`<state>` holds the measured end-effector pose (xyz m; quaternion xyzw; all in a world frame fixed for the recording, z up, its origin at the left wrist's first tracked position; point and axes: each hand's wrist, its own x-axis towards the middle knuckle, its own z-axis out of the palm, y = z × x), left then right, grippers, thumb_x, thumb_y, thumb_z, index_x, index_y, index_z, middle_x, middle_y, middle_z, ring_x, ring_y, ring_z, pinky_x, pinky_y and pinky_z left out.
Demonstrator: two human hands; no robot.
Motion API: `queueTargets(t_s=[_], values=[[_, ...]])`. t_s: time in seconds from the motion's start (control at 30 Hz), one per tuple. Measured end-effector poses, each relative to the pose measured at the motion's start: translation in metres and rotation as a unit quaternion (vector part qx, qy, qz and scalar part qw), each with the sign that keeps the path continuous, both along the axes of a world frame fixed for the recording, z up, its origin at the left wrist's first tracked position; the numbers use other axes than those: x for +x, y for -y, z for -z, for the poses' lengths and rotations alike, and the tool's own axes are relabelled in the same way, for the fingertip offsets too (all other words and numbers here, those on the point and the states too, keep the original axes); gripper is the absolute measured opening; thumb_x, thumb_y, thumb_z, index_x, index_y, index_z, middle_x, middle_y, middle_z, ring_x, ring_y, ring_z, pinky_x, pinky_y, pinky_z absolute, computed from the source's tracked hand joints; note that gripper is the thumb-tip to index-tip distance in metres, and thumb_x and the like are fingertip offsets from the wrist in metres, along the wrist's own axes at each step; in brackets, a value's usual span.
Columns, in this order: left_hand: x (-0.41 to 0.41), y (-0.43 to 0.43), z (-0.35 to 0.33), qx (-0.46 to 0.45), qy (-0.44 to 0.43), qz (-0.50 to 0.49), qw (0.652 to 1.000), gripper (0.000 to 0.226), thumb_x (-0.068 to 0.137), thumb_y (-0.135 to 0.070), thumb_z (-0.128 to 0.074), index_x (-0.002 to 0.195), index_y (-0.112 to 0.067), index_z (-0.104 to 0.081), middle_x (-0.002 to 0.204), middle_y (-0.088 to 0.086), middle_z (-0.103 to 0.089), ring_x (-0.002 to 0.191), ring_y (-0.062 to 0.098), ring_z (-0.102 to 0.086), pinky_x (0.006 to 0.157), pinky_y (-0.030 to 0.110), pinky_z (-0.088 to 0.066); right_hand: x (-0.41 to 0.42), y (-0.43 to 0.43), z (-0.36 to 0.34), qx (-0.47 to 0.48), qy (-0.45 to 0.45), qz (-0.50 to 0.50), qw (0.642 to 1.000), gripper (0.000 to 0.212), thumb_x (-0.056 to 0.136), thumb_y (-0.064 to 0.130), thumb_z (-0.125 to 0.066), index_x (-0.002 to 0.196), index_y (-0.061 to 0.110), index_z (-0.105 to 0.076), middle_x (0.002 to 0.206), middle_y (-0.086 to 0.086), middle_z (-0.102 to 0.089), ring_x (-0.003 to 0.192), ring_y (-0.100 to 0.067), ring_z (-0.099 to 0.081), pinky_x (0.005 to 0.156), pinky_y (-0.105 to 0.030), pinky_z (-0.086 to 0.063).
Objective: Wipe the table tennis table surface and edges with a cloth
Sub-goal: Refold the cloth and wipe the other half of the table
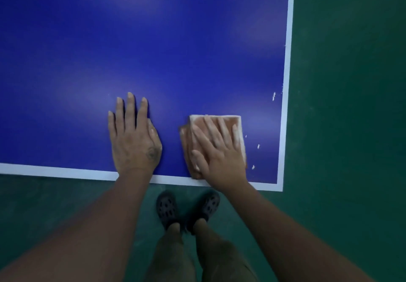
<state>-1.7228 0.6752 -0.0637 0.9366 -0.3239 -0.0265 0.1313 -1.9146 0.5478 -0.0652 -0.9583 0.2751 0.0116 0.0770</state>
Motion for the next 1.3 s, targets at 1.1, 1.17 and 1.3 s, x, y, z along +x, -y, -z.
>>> queueTargets(t_s=[1.1, 1.17, 1.3], values=[[-0.128, 0.084, 0.011, 0.069, -0.027, -0.278, 0.958, 0.070, 0.112, -0.047, -0.017, 0.176, -0.019, -0.011, 0.184, 0.008, -0.002, 0.170, 0.035, 0.001, 0.136, 0.061, -0.002, -0.102, 0.104, 0.010, -0.015, -0.006, -0.010, 1.000, 0.065, 0.110, 0.058, -0.028, 0.172, 0.040, -0.015, 0.181, 0.007, -0.006, 0.168, -0.025, 0.001, 0.132, -0.064, 0.000], [-0.127, 0.087, 0.011, 0.074, -0.027, -0.280, 0.957, 0.070, 0.113, -0.048, -0.018, 0.176, -0.019, -0.012, 0.184, 0.008, -0.003, 0.170, 0.035, 0.001, 0.136, 0.060, -0.002, -0.116, 0.096, 0.013, -0.008, 0.008, 0.001, 1.000, 0.064, 0.110, 0.058, -0.034, 0.170, 0.039, -0.024, 0.181, 0.007, -0.011, 0.168, -0.025, -0.001, 0.132, -0.065, -0.003], [-0.126, 0.089, 0.010, 0.068, -0.026, -0.286, 0.955, 0.069, 0.113, -0.049, -0.021, 0.176, -0.019, -0.015, 0.184, 0.007, -0.006, 0.170, 0.034, -0.001, 0.136, 0.060, -0.002, -0.089, 0.134, 0.015, -0.005, 0.015, -0.017, 1.000, 0.063, 0.109, 0.061, -0.030, 0.169, 0.041, -0.025, 0.180, 0.007, -0.015, 0.168, -0.027, -0.002, 0.131, -0.066, -0.001]])
